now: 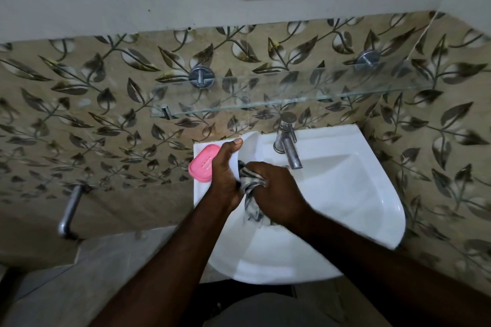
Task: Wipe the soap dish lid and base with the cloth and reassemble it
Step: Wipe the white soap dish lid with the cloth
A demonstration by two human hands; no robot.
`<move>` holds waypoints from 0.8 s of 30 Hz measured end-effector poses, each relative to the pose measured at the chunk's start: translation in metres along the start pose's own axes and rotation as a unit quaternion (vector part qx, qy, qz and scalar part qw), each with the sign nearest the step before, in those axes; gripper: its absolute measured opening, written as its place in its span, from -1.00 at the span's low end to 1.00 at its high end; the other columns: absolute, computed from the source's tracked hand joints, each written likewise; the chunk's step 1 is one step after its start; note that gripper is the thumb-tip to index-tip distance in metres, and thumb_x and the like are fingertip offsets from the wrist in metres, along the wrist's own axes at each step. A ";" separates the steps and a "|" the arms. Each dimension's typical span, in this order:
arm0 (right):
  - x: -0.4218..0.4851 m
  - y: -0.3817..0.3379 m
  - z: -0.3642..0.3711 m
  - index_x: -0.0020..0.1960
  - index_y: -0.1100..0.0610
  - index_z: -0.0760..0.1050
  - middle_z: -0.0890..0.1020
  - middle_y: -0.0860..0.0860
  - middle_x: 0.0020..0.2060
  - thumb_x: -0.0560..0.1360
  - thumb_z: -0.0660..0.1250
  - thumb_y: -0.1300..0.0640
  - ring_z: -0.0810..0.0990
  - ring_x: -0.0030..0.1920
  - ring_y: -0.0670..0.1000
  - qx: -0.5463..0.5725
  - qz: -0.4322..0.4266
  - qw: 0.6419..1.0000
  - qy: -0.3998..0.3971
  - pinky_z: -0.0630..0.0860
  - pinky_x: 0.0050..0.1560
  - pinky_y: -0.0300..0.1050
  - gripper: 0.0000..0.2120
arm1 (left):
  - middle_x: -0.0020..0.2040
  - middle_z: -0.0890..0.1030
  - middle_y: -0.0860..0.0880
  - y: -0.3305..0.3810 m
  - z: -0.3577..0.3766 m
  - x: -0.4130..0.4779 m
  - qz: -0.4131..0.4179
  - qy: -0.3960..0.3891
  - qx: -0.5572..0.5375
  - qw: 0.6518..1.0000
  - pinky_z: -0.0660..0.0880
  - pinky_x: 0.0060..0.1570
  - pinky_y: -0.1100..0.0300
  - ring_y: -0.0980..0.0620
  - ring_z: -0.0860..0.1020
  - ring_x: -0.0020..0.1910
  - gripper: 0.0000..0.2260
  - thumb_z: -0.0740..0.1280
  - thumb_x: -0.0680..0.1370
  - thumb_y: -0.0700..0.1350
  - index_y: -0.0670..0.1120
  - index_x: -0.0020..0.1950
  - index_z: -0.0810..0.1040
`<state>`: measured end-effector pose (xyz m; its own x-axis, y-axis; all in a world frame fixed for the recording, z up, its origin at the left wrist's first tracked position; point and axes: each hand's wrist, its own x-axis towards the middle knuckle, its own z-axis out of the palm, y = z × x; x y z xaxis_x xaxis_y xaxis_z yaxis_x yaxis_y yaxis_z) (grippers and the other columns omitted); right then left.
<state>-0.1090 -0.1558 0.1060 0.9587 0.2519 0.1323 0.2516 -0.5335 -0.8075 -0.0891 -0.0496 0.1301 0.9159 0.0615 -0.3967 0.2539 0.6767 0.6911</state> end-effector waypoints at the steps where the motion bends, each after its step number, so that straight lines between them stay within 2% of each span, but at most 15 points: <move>1: -0.005 -0.004 0.000 0.00 0.06 0.60 0.68 -0.05 -0.10 0.30 0.20 0.22 0.61 -0.04 0.02 -0.006 -0.040 0.999 -0.001 0.49 0.00 -0.14 -0.67 | -0.37 0.64 -0.12 0.001 -0.001 0.001 0.000 0.003 0.007 1.000 0.56 -0.30 0.20 -0.04 0.61 -0.42 -0.61 0.18 0.55 -0.10 -0.14 -0.33 0.72; 3: -0.006 0.003 -0.005 0.10 0.08 0.59 0.68 -0.03 0.03 0.27 0.26 0.24 0.60 -0.03 0.08 -0.066 -0.114 0.991 -0.006 0.51 0.00 -0.08 -0.59 | -0.36 0.64 -0.11 0.003 -0.001 0.001 -0.012 -0.013 -0.002 1.000 0.54 -0.25 0.18 -0.04 0.61 -0.41 -0.59 0.16 0.54 -0.06 -0.13 -0.33 0.72; 4: -0.004 0.010 -0.009 0.14 0.06 0.59 0.67 -0.05 0.07 0.29 0.26 0.22 0.60 -0.04 0.11 -0.111 -0.125 0.986 -0.015 0.53 -0.03 -0.03 -0.57 | -0.36 0.64 -0.10 0.002 -0.001 0.000 -0.017 -0.021 -0.009 1.000 0.53 -0.22 0.17 -0.03 0.61 -0.40 -0.58 0.15 0.55 -0.06 -0.13 -0.33 0.72; 7: 0.005 0.028 -0.019 0.15 -0.01 0.59 0.68 -0.11 0.06 0.33 0.16 0.15 0.59 -0.06 0.13 -0.173 -0.067 0.983 0.000 0.55 -0.09 0.03 -0.56 | -0.37 0.63 -0.08 -0.003 0.001 -0.002 -0.016 -0.014 -0.010 1.000 0.48 -0.18 0.13 -0.02 0.59 -0.36 -0.58 0.15 0.56 -0.11 -0.13 -0.37 0.70; 9: 0.006 0.025 -0.015 0.07 0.05 0.61 0.70 -0.01 -0.04 0.33 0.17 0.19 0.62 -0.06 0.17 -0.121 -0.019 0.992 0.018 0.55 -0.07 0.05 -0.62 | -0.32 0.59 -0.09 -0.005 0.004 -0.006 -0.010 0.000 -0.004 1.000 0.49 -0.22 0.15 -0.03 0.58 -0.35 -0.78 0.28 0.45 -0.09 -0.17 -0.22 0.67; 10: 0.006 0.019 -0.011 0.01 0.09 0.62 0.70 0.04 -0.10 0.34 0.19 0.19 0.64 -0.07 0.17 -0.076 0.012 0.997 0.019 0.56 -0.06 0.05 -0.67 | -0.32 0.57 -0.09 -0.005 0.006 -0.007 -0.008 0.007 0.004 1.000 0.52 -0.28 0.19 -0.03 0.58 -0.37 -0.80 0.32 0.41 -0.09 -0.20 -0.12 0.62; 11: 0.005 0.011 -0.008 -0.06 0.10 0.62 0.70 0.06 -0.15 0.34 0.19 0.17 0.65 -0.08 0.13 -0.029 0.035 0.999 0.018 0.56 -0.06 0.03 -0.72 | -0.35 0.57 -0.09 -0.004 0.006 -0.007 -0.003 0.009 0.020 1.000 0.53 -0.36 0.24 -0.02 0.58 -0.43 -0.81 0.32 0.43 -0.10 -0.22 -0.11 0.59; 12: 0.003 0.004 -0.004 -0.12 0.10 0.61 0.69 0.05 -0.19 0.33 0.19 0.15 0.65 -0.10 0.09 0.011 0.040 0.999 0.018 0.55 -0.07 0.01 -0.76 | -0.41 0.58 -0.08 -0.004 0.006 -0.006 -0.002 0.003 0.027 1.000 0.53 -0.42 0.28 -0.01 0.58 -0.49 -0.79 0.26 0.50 -0.12 -0.21 -0.20 0.62; 14: -0.005 -0.006 -0.002 -0.13 0.08 0.60 0.65 -0.03 -0.20 0.34 0.21 0.16 0.63 -0.11 0.03 0.033 0.000 0.999 0.002 0.52 -0.10 -0.08 -0.79 | -0.48 0.61 -0.07 -0.003 0.004 -0.003 -0.009 -0.024 0.018 1.000 0.53 -0.42 0.30 0.02 0.59 -0.52 -0.54 0.14 0.59 -0.14 -0.15 -0.42 0.68; 15: -0.007 -0.004 -0.003 -0.09 0.08 0.60 0.64 -0.05 -0.16 0.34 0.22 0.17 0.62 -0.08 0.02 0.013 -0.039 0.999 -0.009 0.50 -0.09 -0.11 -0.77 | -0.46 0.62 -0.07 -0.002 0.004 -0.003 -0.013 -0.029 0.015 0.999 0.54 -0.37 0.28 0.01 0.60 -0.50 -0.51 0.14 0.59 -0.13 -0.14 -0.45 0.68; 17: -0.003 0.011 -0.009 0.06 0.09 0.62 0.67 -0.02 -0.01 0.33 0.23 0.19 0.62 0.02 0.07 -0.063 -0.094 0.993 -0.032 0.52 0.00 -0.07 -0.65 | -0.38 0.64 -0.10 0.001 0.003 -0.002 -0.016 -0.019 0.012 1.000 0.54 -0.22 0.17 -0.03 0.62 -0.41 -0.60 0.18 0.54 -0.11 -0.14 -0.39 0.70; 19: 0.005 0.026 -0.016 0.14 0.08 0.62 0.68 -0.02 0.08 0.32 0.23 0.19 0.61 0.08 0.12 -0.126 -0.075 0.989 -0.028 0.53 0.09 -0.01 -0.58 | -0.33 0.64 -0.09 -0.001 0.002 0.000 -0.004 -0.008 0.007 1.000 0.48 -0.14 0.11 -0.05 0.61 -0.33 -0.62 0.18 0.53 -0.13 -0.13 -0.36 0.71; 21: 0.011 0.031 -0.018 0.08 0.09 0.63 0.69 -0.01 0.02 0.35 0.20 0.20 0.62 0.06 0.16 -0.121 -0.037 0.992 -0.007 0.48 0.10 -0.20 -0.63 | -0.38 0.64 -0.05 -0.007 0.003 0.001 0.006 -0.016 0.003 1.000 0.45 -0.14 0.12 -0.02 0.60 -0.33 -0.54 0.14 0.57 -0.18 -0.11 -0.44 0.68; 22: 0.013 0.028 -0.015 0.04 0.12 0.63 0.68 0.02 -0.02 0.38 0.21 0.22 0.63 0.03 0.18 -0.103 -0.010 0.995 0.001 0.46 0.04 -0.27 -0.69 | -0.40 0.64 -0.05 -0.008 0.003 0.001 0.005 -0.023 0.005 1.000 0.45 -0.17 0.13 -0.01 0.60 -0.34 -0.52 0.13 0.58 -0.19 -0.11 -0.46 0.67; 24: 0.009 0.013 -0.005 0.00 0.17 0.59 0.66 0.10 -0.07 0.39 0.21 0.26 0.63 -0.01 0.19 -0.043 0.033 0.999 0.006 0.51 -0.05 -0.09 -0.74 | -0.45 0.62 -0.05 -0.007 0.005 0.000 0.002 -0.025 0.019 1.000 0.50 -0.30 0.20 0.01 0.59 -0.44 -0.51 0.14 0.59 -0.18 -0.11 -0.49 0.66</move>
<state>-0.0962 -0.1645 0.0994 0.9748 0.2051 0.0880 0.1984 -0.6163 -0.7621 -0.0897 -0.0585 0.1281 0.9311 0.0280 -0.3638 0.2603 0.6480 0.7158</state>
